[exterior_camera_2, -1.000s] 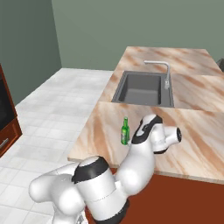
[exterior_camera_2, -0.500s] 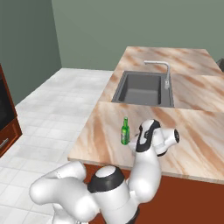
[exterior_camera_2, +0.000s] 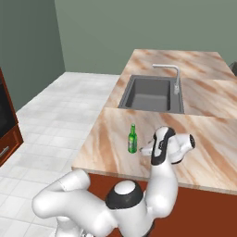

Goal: Pick the beer from the counter and place it in the open cabinet.

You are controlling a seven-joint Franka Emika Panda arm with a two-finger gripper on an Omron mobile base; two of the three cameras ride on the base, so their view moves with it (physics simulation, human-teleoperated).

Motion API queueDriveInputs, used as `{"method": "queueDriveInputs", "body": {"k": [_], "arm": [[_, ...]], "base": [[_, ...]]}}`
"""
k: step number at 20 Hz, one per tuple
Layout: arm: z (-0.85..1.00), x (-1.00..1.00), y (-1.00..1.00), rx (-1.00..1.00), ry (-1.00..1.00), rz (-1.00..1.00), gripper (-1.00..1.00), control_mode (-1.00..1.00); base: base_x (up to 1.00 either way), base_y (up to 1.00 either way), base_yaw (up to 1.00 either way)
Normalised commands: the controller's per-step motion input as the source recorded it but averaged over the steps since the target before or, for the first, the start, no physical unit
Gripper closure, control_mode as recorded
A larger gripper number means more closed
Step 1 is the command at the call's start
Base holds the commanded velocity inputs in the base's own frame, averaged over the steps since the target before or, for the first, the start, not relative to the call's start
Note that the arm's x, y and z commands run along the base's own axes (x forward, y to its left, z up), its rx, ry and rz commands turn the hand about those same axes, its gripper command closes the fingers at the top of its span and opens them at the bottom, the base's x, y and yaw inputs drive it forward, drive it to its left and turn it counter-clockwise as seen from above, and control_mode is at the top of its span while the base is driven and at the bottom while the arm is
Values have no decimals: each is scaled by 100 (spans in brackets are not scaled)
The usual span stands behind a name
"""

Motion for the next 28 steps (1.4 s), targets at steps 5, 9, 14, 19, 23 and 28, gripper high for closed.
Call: {"method": "queueDriveInputs", "body": {"k": [5,9,14,19,23,28], "arm": [[0,1,0,0,0,2,-100,-100],[0,0,12,1,0,5,-100,-100],[0,0,12,5,0,7,-100,-100],[0,0,15,4,0,7,-100,-100],[0,0,16,3,0,6,-100,-100],[0,-5,18,3,0,6,-100,-100]], "base": [[0,0,0],[0,0,0],[0,0,0],[0,0,0],[0,0,0],[0,0,0]]}}
